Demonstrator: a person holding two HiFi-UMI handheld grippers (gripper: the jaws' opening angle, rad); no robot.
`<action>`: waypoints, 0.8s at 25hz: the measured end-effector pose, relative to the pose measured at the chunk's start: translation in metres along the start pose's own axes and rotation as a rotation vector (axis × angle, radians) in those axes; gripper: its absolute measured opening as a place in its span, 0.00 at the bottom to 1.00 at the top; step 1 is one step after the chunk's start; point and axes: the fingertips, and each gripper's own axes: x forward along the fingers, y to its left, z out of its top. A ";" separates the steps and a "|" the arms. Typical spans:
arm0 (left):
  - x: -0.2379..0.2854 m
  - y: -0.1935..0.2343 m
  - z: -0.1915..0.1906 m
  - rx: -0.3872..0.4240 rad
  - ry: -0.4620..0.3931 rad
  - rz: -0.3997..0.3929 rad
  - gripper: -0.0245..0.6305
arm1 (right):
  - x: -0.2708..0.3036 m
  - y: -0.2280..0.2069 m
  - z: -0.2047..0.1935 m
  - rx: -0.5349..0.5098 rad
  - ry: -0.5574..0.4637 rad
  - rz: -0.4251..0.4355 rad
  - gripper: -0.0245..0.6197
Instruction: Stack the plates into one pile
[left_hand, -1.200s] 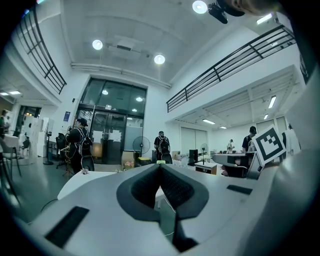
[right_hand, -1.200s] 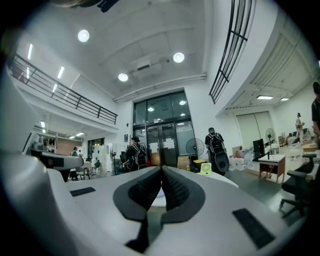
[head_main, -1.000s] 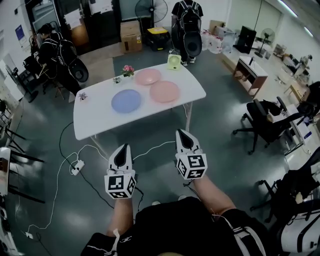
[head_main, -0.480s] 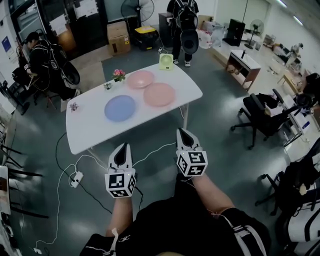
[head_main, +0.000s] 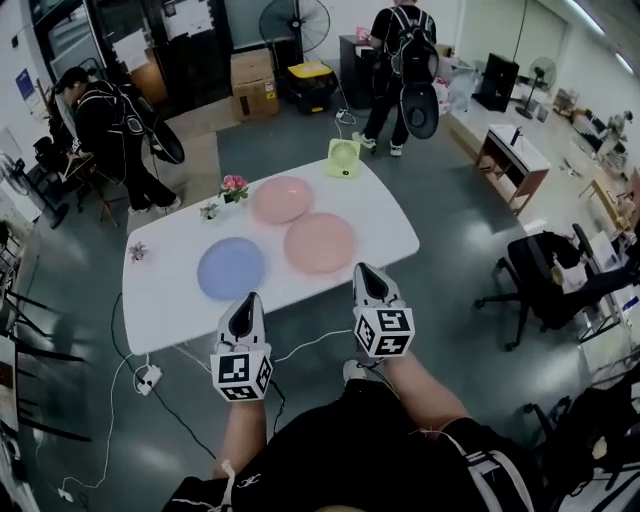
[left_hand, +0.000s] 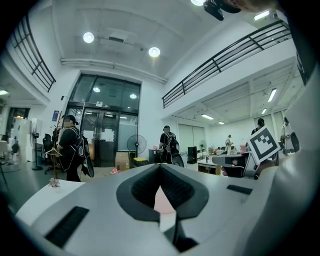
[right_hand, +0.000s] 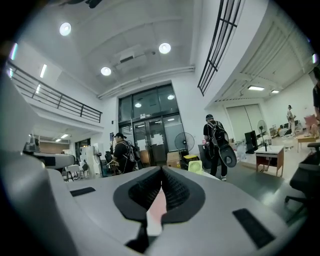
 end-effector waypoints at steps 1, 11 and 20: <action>0.027 -0.001 0.008 -0.002 -0.010 0.019 0.05 | 0.023 -0.017 0.009 -0.001 0.002 0.015 0.06; 0.187 -0.007 0.028 -0.025 0.026 0.084 0.05 | 0.171 -0.117 0.041 0.030 0.059 0.077 0.06; 0.247 0.020 0.014 -0.018 0.065 0.090 0.05 | 0.238 -0.148 0.010 0.041 0.129 0.042 0.25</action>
